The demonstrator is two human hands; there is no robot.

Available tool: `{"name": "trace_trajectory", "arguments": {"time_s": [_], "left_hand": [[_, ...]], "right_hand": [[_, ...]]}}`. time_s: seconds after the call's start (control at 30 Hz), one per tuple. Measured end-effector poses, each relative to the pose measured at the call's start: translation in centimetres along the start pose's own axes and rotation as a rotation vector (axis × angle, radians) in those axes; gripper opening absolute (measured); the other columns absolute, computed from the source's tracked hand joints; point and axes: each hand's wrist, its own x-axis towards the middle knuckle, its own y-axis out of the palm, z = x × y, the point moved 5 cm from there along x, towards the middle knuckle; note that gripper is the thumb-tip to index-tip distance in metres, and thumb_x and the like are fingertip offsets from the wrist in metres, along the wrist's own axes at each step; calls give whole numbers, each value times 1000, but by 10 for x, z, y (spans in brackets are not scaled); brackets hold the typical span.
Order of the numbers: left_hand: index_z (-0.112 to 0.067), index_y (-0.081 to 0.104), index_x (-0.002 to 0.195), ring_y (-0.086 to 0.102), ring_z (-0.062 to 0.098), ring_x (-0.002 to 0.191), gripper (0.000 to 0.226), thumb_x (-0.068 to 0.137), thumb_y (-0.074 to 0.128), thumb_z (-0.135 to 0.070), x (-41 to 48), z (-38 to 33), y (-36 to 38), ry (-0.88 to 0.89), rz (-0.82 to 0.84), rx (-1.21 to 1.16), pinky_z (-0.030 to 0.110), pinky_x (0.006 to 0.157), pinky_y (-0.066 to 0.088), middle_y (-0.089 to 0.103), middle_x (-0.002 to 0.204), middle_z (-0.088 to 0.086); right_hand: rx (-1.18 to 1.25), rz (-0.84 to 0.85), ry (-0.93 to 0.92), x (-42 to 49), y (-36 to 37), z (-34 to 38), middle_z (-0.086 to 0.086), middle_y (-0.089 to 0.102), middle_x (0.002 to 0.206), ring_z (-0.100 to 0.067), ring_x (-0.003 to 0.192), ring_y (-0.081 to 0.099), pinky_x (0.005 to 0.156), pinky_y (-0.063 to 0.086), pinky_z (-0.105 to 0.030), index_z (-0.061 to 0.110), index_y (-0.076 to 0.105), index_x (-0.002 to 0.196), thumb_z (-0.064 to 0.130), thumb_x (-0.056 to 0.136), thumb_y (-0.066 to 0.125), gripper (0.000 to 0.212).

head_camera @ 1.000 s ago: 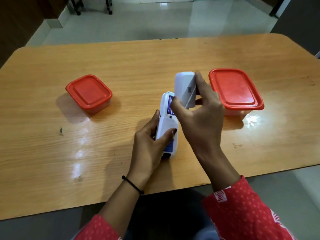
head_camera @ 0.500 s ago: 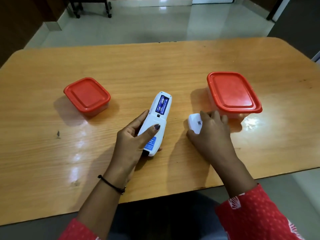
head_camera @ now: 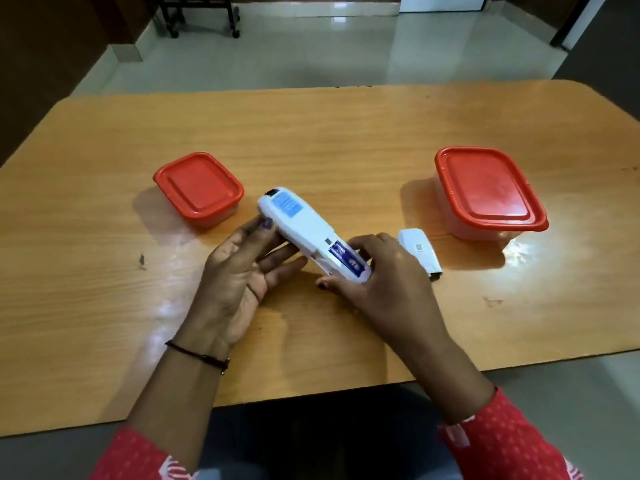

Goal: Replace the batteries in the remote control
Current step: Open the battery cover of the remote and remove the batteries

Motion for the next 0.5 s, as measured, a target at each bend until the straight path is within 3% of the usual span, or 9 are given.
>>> {"name": "trace_trajectory", "arguments": {"time_s": [0.13, 0.27, 0.4, 0.5], "left_hand": [[-5, 55, 124, 65, 23, 107, 40, 85, 58, 3, 3, 14, 7, 62, -44, 68, 33, 88, 55, 66, 118, 13], [-3, 61, 121, 67, 15, 102, 38, 84, 60, 7, 6, 16, 5, 128, -85, 289, 23, 82, 56, 69, 114, 8], [-2, 64, 116, 69, 12, 91, 32, 85, 60, 4, 7, 12, 2, 189, -138, 505, 22, 77, 57, 72, 105, 7], [-3, 66, 114, 69, 1, 81, 29, 86, 61, 3, 5, 5, 1, 240, -100, 647, 13, 70, 54, 72, 98, 4]], "right_hand": [[40, -9, 58, -16, 18, 14, 0, 58, 98, -18, 89, 58, 74, 44, -29, 17, 59, 113, 47, 70, 75, 55], [102, 38, 73, -24, 27, 19, 0, 56, 101, -18, 88, 59, 76, 48, -31, 17, 54, 126, 40, 75, 73, 59], [135, 73, 17, -26, 33, 26, 6, 49, 86, -14, 71, 56, 68, 49, -31, 18, 60, 118, 30, 77, 73, 44], [145, 95, 12, -22, 33, 23, 7, 50, 87, -14, 74, 57, 70, 49, -32, 18, 60, 119, 30, 76, 74, 47]]}}
